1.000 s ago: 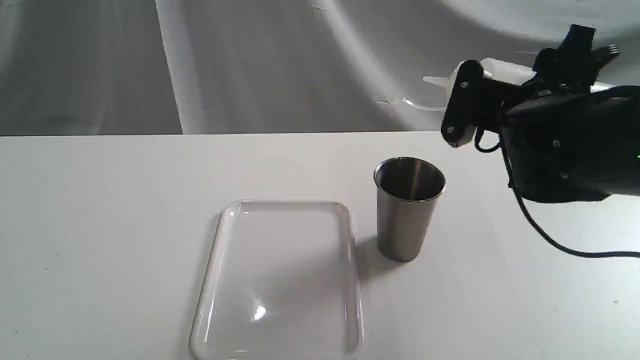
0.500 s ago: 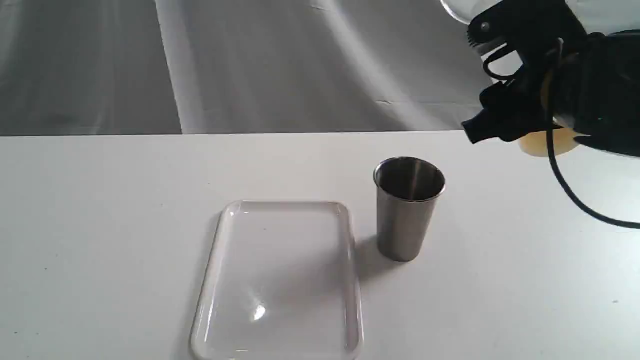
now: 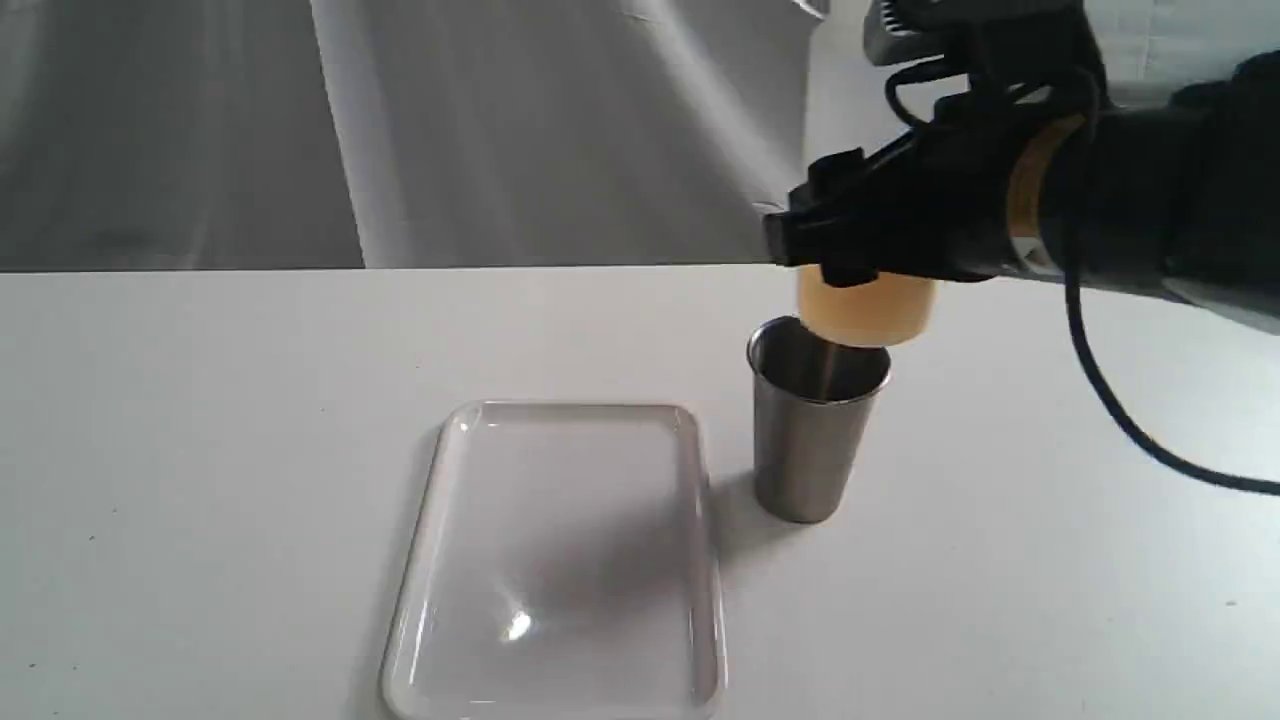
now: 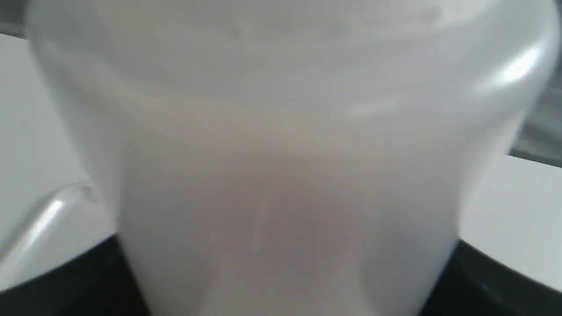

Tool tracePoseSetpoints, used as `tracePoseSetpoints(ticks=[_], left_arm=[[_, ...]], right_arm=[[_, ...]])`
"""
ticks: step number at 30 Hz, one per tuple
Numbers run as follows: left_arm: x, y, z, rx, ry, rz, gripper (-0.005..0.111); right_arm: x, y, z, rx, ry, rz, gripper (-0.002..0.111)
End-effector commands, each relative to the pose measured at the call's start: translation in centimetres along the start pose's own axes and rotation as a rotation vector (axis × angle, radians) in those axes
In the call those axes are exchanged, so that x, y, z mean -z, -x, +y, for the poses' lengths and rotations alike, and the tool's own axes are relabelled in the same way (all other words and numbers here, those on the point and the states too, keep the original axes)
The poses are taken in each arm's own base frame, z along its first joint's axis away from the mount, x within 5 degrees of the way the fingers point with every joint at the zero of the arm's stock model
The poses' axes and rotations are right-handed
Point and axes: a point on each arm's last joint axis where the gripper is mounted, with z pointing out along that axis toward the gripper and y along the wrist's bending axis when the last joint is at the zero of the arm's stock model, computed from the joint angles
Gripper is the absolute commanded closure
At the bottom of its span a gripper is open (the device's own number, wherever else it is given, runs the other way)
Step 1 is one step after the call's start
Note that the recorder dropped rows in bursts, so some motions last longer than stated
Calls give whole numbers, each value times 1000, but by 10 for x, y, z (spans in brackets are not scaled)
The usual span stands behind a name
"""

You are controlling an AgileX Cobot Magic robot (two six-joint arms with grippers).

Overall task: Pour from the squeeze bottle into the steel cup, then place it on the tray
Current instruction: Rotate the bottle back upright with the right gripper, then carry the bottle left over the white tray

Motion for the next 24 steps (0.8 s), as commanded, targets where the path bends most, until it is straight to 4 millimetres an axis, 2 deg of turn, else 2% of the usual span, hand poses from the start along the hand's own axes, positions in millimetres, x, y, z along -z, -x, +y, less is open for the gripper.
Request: tracePoseSetpoints(ticks=[1, 6, 13, 18, 24], left_arm=[[0, -1, 0, 2, -5, -2, 98], [0, -1, 0, 2, -5, -2, 98], [0, -1, 0, 4, -5, -2, 98], [0, -1, 0, 4, -5, -2, 98], [0, -1, 0, 1, -5, -2, 98]], right_arm=[[7, 6, 18, 5, 113, -60, 57], [13, 10, 42, 26, 252, -120, 57], [15, 21, 49, 116, 290, -180, 57], [4, 32, 63, 265, 327, -244, 57], [-19, 28, 88, 274, 423, -363, 57]])
